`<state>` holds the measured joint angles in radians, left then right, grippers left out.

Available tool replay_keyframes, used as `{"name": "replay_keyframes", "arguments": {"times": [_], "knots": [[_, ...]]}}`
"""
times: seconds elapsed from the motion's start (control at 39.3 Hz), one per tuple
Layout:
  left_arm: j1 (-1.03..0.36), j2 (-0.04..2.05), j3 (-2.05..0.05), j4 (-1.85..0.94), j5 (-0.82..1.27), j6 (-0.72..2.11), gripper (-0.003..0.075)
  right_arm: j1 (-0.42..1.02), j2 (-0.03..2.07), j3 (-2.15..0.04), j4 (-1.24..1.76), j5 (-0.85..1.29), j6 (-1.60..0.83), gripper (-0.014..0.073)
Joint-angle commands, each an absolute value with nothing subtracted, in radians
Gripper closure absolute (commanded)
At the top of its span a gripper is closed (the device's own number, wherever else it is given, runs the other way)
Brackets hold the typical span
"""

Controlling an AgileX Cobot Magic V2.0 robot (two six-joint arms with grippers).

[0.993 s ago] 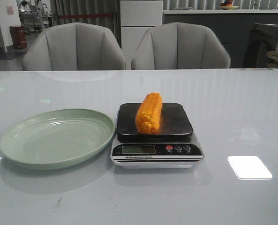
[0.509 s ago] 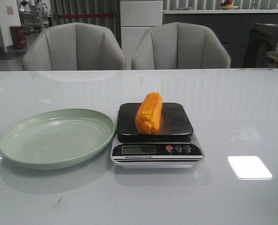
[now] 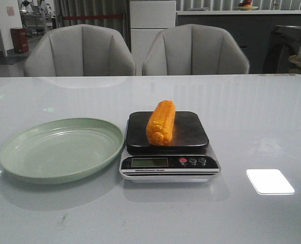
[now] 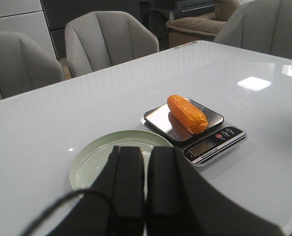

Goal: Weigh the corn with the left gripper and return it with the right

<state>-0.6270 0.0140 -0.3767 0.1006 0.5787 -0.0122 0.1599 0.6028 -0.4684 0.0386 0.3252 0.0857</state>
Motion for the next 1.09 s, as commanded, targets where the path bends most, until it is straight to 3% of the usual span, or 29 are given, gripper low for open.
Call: {"name": "replay_keyframes", "arguments": {"times": [0.0, 0.38, 0.92, 1.07], "knots": [[-0.628, 0.027, -0.4, 0.105, 0.493, -0.015, 0.0606, 0.243, 0.686, -0.556, 0.039, 0.256, 0.069, -0.001], [-0.628, 0.027, -0.4, 0.105, 0.492, -0.015, 0.0606, 0.528, 1.13, -0.875, 0.062, 0.349, 0.202, -0.0001], [-0.628, 0.027, -0.4, 0.105, 0.49, -0.015, 0.0606, 0.587, 1.676, -1.398, 0.017, 0.705, 0.478, 0.0001], [-0.628, 0.027, -0.4, 0.105, 0.49, -0.015, 0.0606, 0.595, 1.778, -1.485, -0.078, 0.783, 0.631, 0.006]]}}
